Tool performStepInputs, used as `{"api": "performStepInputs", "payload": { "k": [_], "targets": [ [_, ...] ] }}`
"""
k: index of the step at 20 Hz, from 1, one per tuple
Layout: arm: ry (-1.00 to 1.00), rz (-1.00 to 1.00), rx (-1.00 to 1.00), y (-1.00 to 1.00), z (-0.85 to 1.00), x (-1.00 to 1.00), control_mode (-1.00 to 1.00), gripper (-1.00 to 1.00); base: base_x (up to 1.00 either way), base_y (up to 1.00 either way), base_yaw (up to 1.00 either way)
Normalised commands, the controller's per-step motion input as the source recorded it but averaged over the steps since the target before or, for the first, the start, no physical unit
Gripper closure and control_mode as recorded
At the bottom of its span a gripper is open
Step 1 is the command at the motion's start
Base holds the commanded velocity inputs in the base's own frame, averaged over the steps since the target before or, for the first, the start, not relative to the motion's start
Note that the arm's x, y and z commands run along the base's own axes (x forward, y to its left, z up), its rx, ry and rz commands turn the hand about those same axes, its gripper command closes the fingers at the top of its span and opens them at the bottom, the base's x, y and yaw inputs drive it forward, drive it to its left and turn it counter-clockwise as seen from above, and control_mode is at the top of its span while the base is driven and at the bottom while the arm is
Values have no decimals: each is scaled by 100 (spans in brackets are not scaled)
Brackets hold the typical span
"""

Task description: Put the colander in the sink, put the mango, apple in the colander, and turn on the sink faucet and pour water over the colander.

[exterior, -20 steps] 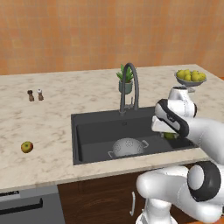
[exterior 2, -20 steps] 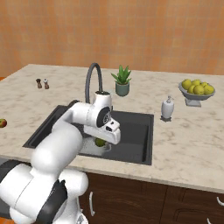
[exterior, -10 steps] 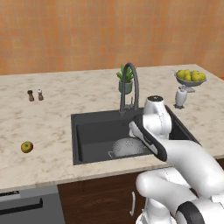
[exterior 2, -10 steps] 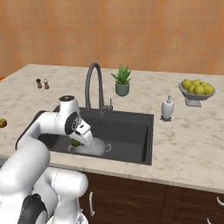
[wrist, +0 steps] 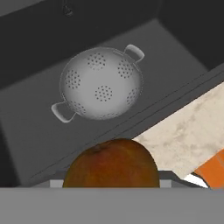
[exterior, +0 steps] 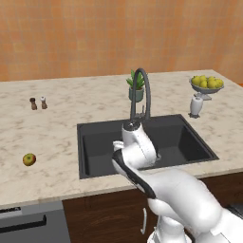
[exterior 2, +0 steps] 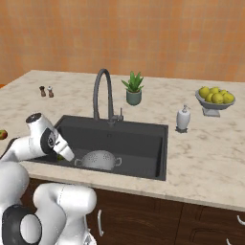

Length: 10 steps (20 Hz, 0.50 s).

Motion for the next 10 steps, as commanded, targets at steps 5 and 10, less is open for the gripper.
{"api": "performStepInputs", "payload": {
  "k": [5, 10],
  "targets": [
    [-4, -16, 0, 27, 1, 56, -100, 100, 0, 0, 0],
    [1, -3, 0, -3, 0, 64, -100, 100, 0, 0, 0]
  ]
}}
